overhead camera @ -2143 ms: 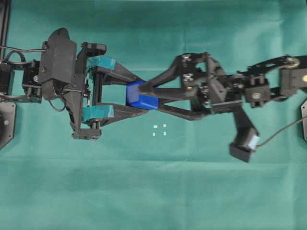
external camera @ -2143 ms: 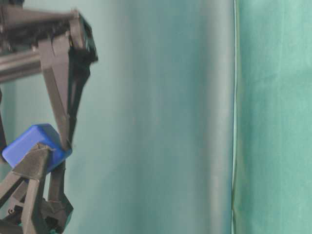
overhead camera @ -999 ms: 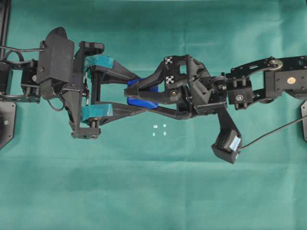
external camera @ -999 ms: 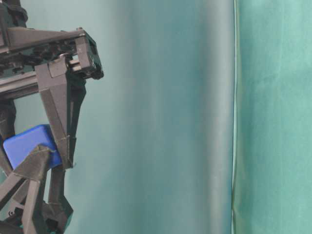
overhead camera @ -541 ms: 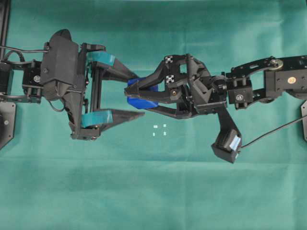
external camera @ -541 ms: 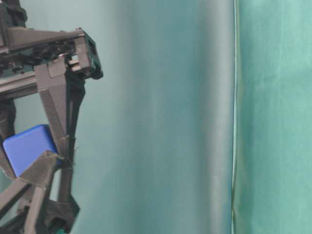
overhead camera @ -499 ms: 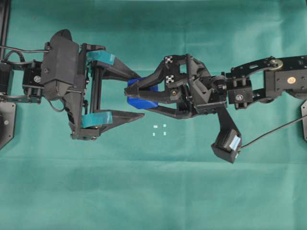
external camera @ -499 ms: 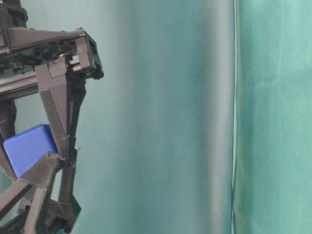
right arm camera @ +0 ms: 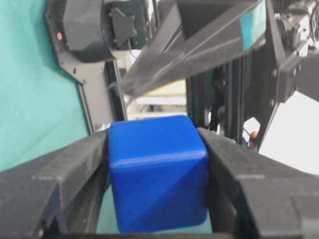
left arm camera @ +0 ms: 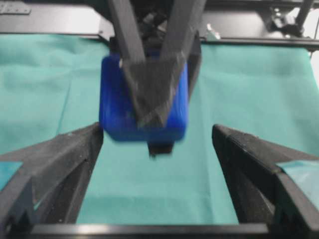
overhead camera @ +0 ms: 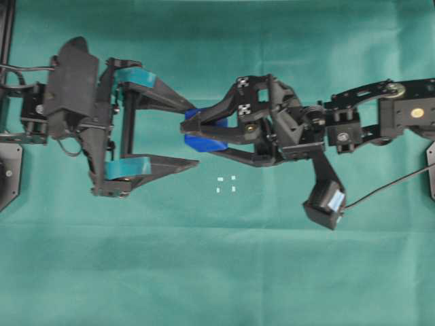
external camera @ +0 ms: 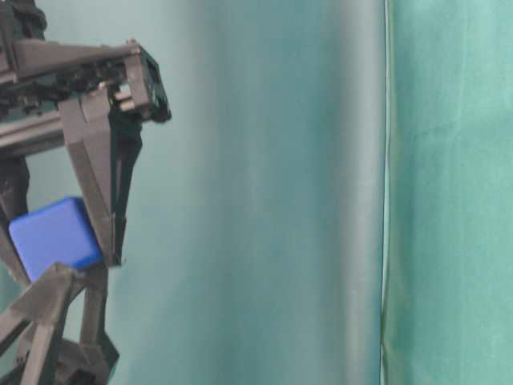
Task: Handover the blue block to the right arm after grasping it with the left arm, then place it in the designated position.
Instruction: 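Open the left gripper and pull the cube away with the right gripper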
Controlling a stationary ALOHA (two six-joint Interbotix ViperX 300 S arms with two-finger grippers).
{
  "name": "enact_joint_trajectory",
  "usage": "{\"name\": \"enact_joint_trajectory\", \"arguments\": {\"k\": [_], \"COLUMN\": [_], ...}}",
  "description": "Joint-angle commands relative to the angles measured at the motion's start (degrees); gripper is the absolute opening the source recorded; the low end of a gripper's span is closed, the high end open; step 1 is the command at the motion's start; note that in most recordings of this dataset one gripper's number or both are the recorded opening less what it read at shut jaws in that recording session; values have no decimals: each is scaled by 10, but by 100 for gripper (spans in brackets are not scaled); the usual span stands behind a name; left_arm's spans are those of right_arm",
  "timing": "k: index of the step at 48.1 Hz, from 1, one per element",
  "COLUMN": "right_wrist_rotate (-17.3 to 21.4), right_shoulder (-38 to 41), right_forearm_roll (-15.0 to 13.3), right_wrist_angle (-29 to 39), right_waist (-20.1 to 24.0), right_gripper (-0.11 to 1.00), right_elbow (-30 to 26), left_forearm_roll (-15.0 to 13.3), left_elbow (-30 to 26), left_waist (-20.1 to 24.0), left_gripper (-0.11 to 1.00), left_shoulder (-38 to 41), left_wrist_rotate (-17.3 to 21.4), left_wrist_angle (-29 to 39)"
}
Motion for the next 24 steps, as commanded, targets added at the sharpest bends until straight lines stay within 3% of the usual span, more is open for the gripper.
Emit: {"name": "enact_joint_trajectory", "arguments": {"k": [1,24], "right_wrist_rotate": [2,3], "right_shoulder": [-29,-118], "right_forearm_roll": [3,11], "right_wrist_angle": [0,19], "right_waist": [0,3], "right_gripper": [56,56], "right_elbow": [7,85], "left_forearm_roll": [0,0], "left_elbow": [0,29], "left_waist": [0,0], "left_gripper": [100,100], "left_shoulder": [-18,-58], "left_wrist_rotate": [1,0], "left_wrist_angle": [-2,11]}}
